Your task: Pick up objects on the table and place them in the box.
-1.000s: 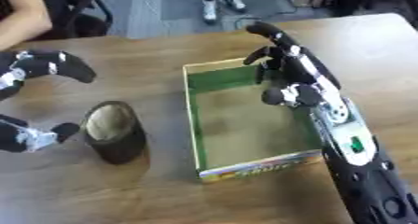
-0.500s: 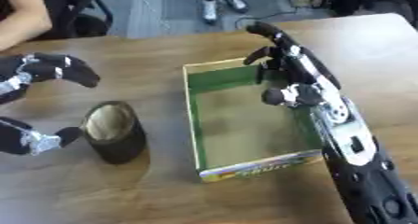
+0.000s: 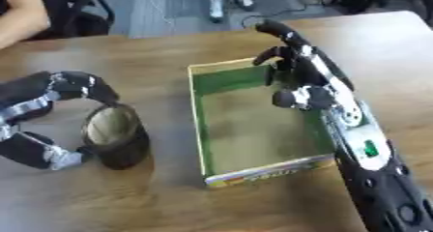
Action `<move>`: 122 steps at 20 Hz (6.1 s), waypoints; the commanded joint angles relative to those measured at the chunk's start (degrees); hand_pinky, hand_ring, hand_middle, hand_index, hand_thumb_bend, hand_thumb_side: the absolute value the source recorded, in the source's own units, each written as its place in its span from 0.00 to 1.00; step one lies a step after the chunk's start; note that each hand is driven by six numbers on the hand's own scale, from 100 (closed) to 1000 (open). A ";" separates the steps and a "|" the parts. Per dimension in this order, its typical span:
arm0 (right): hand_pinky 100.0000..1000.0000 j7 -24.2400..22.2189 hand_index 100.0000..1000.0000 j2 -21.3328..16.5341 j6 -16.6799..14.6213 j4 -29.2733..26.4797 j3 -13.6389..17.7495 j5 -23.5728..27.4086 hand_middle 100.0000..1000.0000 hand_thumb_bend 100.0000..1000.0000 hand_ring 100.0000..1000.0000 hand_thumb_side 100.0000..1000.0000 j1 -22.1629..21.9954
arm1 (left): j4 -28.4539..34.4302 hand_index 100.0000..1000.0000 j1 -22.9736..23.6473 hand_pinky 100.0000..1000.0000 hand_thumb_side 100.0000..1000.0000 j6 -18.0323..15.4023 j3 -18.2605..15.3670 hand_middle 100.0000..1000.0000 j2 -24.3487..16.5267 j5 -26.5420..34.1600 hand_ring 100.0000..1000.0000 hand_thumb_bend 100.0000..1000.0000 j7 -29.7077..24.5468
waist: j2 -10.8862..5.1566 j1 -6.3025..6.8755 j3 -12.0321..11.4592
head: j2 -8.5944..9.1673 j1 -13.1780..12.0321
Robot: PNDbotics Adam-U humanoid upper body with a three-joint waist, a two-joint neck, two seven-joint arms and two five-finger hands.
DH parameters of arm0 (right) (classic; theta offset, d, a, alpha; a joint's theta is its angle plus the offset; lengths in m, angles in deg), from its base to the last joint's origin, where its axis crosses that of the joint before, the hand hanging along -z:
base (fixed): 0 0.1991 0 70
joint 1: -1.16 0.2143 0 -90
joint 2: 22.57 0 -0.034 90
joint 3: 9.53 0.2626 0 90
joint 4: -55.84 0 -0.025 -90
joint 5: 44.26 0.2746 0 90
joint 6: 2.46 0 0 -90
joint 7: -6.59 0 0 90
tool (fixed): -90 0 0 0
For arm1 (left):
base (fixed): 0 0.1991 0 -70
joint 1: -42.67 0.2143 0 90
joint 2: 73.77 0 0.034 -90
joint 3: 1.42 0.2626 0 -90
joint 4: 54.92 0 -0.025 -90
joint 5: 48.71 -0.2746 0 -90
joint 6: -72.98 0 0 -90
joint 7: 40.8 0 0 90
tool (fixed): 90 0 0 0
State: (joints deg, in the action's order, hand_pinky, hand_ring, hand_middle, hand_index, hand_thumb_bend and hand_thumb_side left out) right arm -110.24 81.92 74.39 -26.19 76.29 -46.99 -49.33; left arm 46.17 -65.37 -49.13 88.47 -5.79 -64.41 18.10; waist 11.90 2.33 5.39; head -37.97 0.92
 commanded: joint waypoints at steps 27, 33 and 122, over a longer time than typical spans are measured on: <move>0.33 -0.41 0.99 0.11 -0.18 -0.35 -0.23 0.02 0.93 1.00 0.62 0.49 1.23 | -26.03 0.78 2.33 0.89 0.36 -19.86 5.19 0.73 -2.57 -104.74 0.75 0.27 82.19 | -0.72 0.08 0.50 | 0.82 -1.10; 0.33 -0.33 0.99 0.18 -0.21 -0.33 -0.16 -0.03 0.93 1.00 0.62 0.49 1.30 | -26.49 0.77 2.24 0.84 0.33 -19.86 5.49 0.71 -1.89 -105.94 0.72 0.23 83.06 | -0.74 -0.08 0.40 | 0.75 -0.99; 0.33 -1.43 0.99 1.88 -0.14 -0.34 -1.31 0.00 0.93 1.00 0.62 0.49 1.01 | -1.82 0.32 -21.47 0.00 0.40 -1.13 13.86 0.00 8.08 53.62 0.00 0.00 -20.87 | -1.12 0.16 2.53 | 0.38 -2.15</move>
State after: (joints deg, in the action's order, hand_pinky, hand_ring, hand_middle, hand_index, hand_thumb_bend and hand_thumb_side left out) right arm -111.49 83.48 74.28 -25.85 75.16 -47.00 -49.37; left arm 43.81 -85.59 -39.35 102.10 2.53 -10.51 8.32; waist 11.56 2.46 8.01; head -37.97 -0.55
